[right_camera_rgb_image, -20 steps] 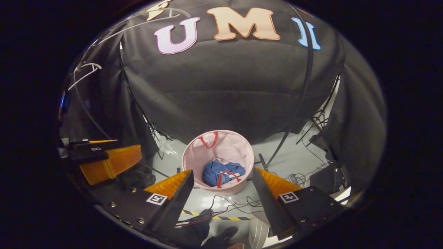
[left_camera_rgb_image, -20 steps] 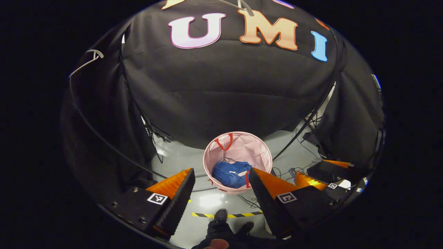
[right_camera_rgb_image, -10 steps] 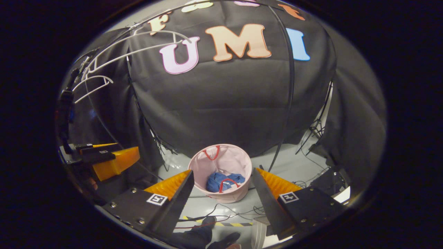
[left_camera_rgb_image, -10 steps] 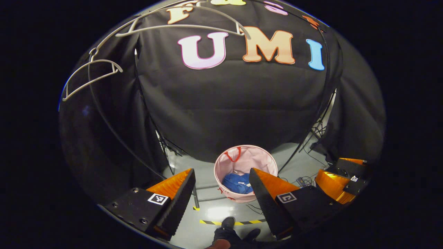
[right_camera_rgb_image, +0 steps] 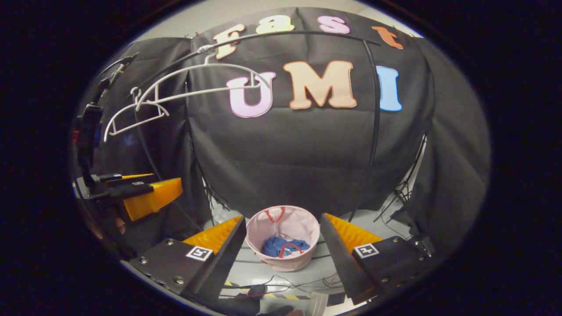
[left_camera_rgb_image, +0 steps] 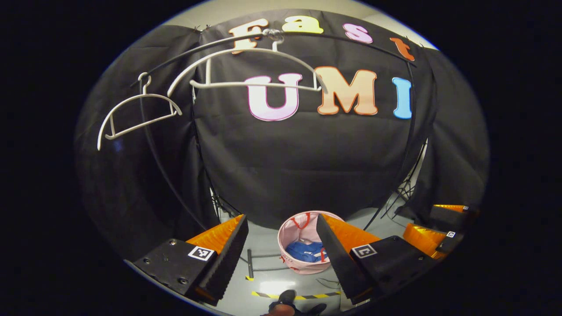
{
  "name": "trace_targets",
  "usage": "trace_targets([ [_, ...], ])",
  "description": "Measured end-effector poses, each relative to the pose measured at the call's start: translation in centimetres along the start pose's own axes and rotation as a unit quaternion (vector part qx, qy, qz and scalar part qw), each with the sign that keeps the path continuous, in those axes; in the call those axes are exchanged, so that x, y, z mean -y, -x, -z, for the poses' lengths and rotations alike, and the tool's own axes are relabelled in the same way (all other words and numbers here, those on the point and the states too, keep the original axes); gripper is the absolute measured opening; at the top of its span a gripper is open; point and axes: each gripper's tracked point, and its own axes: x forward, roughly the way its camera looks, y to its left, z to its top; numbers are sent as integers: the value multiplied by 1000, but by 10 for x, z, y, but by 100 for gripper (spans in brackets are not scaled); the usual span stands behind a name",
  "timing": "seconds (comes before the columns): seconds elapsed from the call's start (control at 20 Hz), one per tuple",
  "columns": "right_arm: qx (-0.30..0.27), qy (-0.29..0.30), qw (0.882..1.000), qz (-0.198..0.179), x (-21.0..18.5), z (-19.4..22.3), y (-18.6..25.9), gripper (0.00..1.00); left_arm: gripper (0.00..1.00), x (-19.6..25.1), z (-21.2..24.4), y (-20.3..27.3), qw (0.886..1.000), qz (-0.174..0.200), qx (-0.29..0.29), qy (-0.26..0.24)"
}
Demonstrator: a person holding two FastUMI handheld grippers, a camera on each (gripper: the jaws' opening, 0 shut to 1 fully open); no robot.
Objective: Grasp the clothes on the hanger with both hands and then place them into the laundry hamper below.
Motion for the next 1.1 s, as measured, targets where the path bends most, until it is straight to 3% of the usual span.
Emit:
trace_targets([
  [0.3,81,-9,997,1,-2,-62,39,100,100,3,-69,37,996,-3,90,2],
  [0.55,140,3,990,5,3,-107,74,97,96,8,-128,74,985,6,175,1],
  [0.7,185,1,983,0,1,-133,96,97,100,13,-156,95,977,8,213,5],
  [0.75,196,-2,981,0,2,-139,102,100,96,17,-166,101,973,12,232,7],
  [0.9,214,-16,977,-2,8,-144,120,100,99,24,-179,115,966,17,257,-4],
  [1.1,230,-17,973,25,35,-147,130,97,99,47,-182,117,966,34,256,-28],
])
